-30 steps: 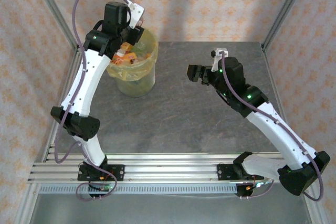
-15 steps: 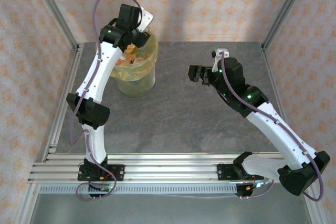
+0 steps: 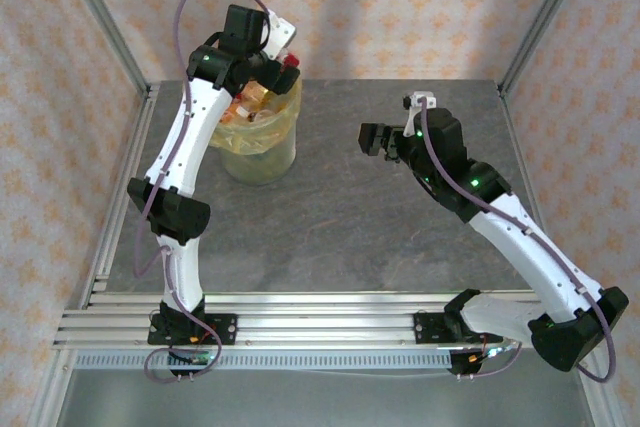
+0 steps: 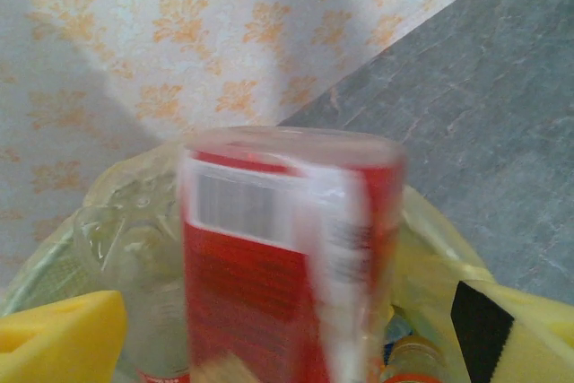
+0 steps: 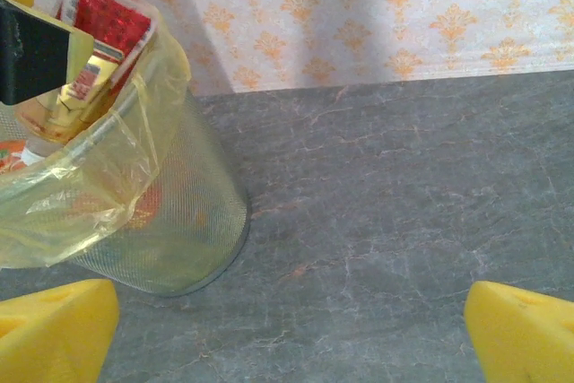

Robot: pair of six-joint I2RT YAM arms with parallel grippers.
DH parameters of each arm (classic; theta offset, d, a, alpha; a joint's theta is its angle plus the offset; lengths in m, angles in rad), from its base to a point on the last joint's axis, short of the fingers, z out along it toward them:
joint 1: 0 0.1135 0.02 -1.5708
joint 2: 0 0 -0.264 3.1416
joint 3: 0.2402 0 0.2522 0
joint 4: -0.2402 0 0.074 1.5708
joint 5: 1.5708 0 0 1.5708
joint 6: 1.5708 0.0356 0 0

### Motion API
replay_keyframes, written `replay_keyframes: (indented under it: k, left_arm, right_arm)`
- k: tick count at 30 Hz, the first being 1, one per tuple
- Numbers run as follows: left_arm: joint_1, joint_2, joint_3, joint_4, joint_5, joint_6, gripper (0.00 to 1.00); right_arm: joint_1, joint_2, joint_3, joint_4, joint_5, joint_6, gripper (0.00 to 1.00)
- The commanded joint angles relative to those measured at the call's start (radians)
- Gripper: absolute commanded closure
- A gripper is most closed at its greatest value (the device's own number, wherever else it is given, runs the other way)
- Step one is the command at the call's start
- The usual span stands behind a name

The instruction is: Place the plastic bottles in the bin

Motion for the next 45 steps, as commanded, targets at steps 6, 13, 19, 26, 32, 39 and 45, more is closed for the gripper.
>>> replay_keyframes:
  k: [6, 13, 19, 26, 32, 39, 45]
  left_arm:
    - [0.006, 0.014, 0.051, -0.036, -0.033, -0.016, 0.15]
    - [0.005, 0.049, 0.050, -0.062, -0.122, 0.001, 0.17]
    - [0.005, 0.062, 0.023, -0.051, -0.069, -0.011, 0.14]
    - [0.007, 0.089, 0.016, -0.064, -0.124, 0.005, 0.19]
    - [0.007, 0.092, 0.002, -0.063, -0.168, 0.043, 0.36]
    - [0.007, 0.066, 0.033, -0.053, -0.164, 0.109, 0.53]
    - [0.007, 0.000, 0.036, -0.019, -0.207, 0.194, 0.60]
  right_arm:
    - [0.004, 0.001, 0.041, -0.023, 0.019, -0.008, 0.01]
    - [0.004, 0.002, 0.037, -0.016, 0.013, -0.003, 0.01]
    - [0.004, 0.003, 0.037, -0.013, 0.006, -0.002, 0.01]
    - [0.004, -0.004, 0.028, -0.015, 0.013, -0.002, 0.01]
    - [0.004, -0.007, 0.024, -0.010, 0.014, -0.003, 0.01]
    - [0.004, -0.009, 0.024, -0.009, 0.014, -0.002, 0.01]
    - [0.004, -0.015, 0.023, -0.012, 0.019, -0.002, 0.01]
